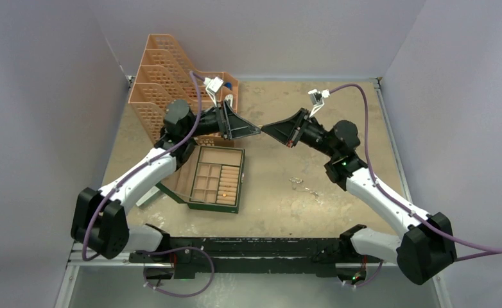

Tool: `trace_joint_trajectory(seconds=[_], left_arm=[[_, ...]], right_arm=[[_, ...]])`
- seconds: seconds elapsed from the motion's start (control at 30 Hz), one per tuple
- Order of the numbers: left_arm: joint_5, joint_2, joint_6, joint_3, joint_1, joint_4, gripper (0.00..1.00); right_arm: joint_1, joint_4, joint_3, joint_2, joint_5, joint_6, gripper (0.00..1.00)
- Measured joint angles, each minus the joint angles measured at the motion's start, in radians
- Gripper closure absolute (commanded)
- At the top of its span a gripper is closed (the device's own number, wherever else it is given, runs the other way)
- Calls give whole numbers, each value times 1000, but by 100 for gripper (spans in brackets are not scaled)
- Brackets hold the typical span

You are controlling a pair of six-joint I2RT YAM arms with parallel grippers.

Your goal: Organize the mixed jewelry

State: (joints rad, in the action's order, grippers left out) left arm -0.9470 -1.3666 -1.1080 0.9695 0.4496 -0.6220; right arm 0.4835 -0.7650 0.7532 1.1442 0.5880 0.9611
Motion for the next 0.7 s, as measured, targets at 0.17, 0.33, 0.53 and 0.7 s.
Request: trace_joint_trajectory(seconds=[0.17, 0.33, 0.53, 0.7], left_arm=[[169, 121, 111, -3, -6, 283, 34], [399, 241, 246, 34, -10, 600, 32], [712, 368, 406, 86, -11, 868, 30], [907, 464, 530, 121, -11, 961, 30]], right_arm=[[0, 210, 103, 0, -40, -204, 100], [6, 343, 182, 50, -47, -396, 100], [124, 485, 245, 165, -106, -662, 100], [264, 616, 349, 288, -129, -919, 100]])
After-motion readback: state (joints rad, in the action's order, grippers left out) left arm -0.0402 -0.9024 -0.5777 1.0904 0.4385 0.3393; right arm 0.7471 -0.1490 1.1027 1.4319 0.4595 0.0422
